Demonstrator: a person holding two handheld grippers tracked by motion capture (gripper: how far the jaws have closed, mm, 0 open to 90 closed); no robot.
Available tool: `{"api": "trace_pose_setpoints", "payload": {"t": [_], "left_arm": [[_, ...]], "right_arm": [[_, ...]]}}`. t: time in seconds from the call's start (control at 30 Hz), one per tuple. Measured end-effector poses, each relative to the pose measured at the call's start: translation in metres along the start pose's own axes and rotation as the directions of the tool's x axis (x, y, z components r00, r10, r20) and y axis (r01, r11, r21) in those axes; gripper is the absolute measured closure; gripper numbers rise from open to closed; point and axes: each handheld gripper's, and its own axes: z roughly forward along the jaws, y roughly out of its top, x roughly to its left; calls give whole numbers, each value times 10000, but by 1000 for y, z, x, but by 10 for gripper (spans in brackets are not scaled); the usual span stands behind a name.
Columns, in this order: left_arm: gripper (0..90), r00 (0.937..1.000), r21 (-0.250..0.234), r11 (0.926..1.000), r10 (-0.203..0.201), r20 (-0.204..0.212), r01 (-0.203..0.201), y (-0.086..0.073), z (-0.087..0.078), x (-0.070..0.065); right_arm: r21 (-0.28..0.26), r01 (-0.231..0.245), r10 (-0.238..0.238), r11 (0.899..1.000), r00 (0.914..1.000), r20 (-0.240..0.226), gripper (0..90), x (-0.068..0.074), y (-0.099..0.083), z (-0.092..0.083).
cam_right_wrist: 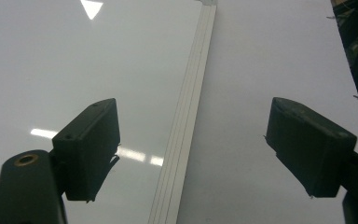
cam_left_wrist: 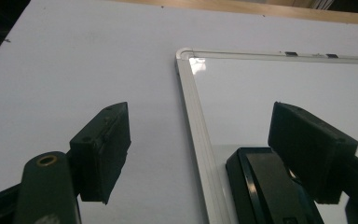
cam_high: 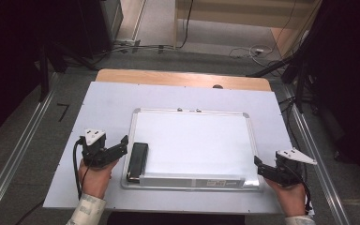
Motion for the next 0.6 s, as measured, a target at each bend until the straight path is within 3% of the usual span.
{"api": "trace_pose_setpoints", "payload": {"t": [0.23, 0.6], "left_arm": [[208, 9999, -93, 9999, 113, 96, -112, -4, -12, 10], [207, 9996, 130, 9995, 274, -96, -273, -13, -19, 27]], "right_arm": [[15, -50, 50, 10000, 10000, 13, 160, -1, -1, -1], [40, -64, 64, 10000, 10000, 51, 160, -2, -2, -1]]}}
